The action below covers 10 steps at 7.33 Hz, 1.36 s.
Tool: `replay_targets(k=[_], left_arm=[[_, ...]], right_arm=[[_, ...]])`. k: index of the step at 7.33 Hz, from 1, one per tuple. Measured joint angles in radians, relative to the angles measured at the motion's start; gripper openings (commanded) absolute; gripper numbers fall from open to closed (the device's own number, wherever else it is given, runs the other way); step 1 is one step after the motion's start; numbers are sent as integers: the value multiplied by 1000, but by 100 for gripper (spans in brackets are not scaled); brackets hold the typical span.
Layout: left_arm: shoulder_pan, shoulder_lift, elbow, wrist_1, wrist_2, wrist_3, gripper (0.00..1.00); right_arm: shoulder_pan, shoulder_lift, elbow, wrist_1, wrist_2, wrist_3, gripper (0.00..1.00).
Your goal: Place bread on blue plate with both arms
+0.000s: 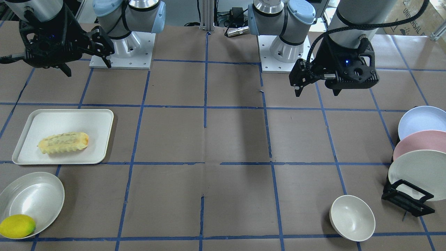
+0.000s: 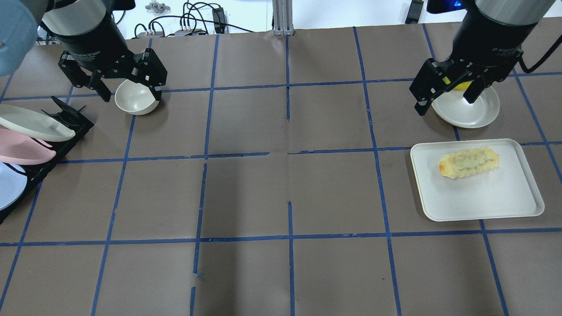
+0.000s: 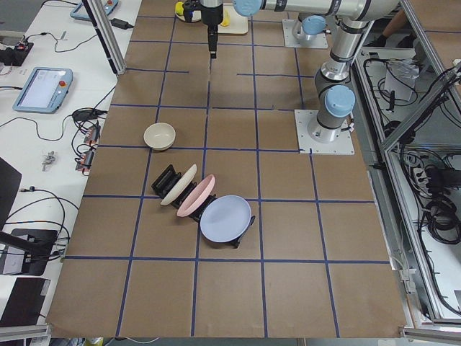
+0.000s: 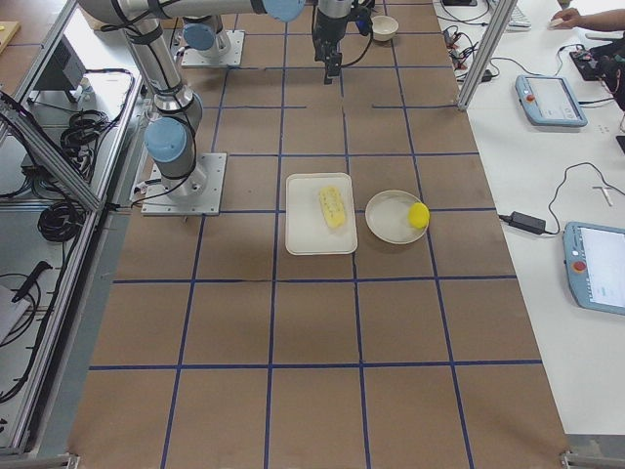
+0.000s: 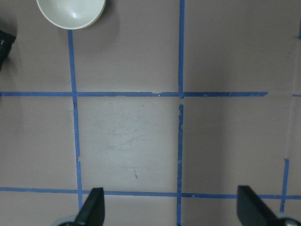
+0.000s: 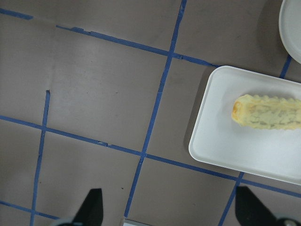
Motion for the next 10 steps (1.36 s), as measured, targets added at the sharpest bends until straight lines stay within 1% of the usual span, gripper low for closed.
replay_targets(k=[3,4,5,6,8,9,10], left_arm=[[-1,-4,1,0,0,0,100],[-1,-5,1,0,-1,0,100],[-1,-6,0,0,-1,0,100],[-2,-6,0,0,-2,0,100],[-2,-6,0,0,-2,0,100],[-3,-5,0,0,-1,0,100],[-3,-4,0,0,-1,0,100]], right_arm=[[-1,9,-2,-12,2,-2,99],[-2,12,-3,-13,2,-21,99],[-7,14,0,-16,1,-80,100],[-22,18,2,-18,-4,-177,100],[-121,35,13,-11,-12,-439,100],[-180,48,36,-18,-12,-565,100],[-227,63,76,-58,-11,-678,100]])
